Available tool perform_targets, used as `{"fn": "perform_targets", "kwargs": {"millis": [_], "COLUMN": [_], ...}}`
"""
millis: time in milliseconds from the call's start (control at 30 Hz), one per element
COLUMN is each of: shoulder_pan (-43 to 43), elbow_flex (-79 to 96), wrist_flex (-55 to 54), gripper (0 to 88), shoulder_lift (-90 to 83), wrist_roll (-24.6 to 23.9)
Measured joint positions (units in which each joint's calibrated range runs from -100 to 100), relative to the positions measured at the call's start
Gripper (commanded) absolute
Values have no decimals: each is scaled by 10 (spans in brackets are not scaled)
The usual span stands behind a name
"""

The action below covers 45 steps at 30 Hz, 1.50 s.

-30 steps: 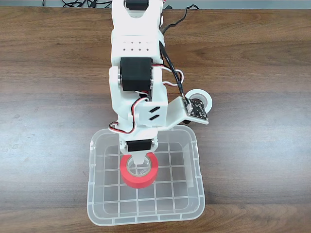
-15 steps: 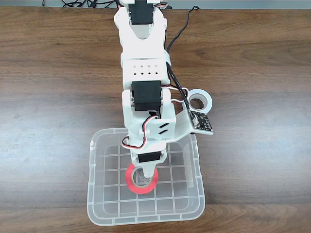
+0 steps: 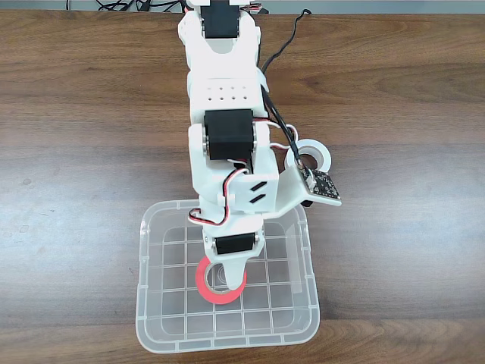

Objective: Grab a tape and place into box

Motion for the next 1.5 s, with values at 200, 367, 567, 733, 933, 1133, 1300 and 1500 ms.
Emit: {"fn": "perform_targets", "kwargs": {"millis": [200, 367, 567, 733, 933, 1133, 1300, 1500], "shoulder_pan": [0, -5, -7, -17, -26, -35, -35, -35], "elbow_flex": [-97, -144, -139, -5, 291, 597, 822, 1051], "wrist_flex": [75, 173, 216, 220, 220, 153, 73, -8], "gripper": [33, 11, 11, 12, 12, 11, 11, 13], "shoulder_lift": [-1, -60, -208, -378, -606, -806, -932, -1066], "wrist_roll": [0, -1, -7, -7, -7, 4, 29, 35]}}
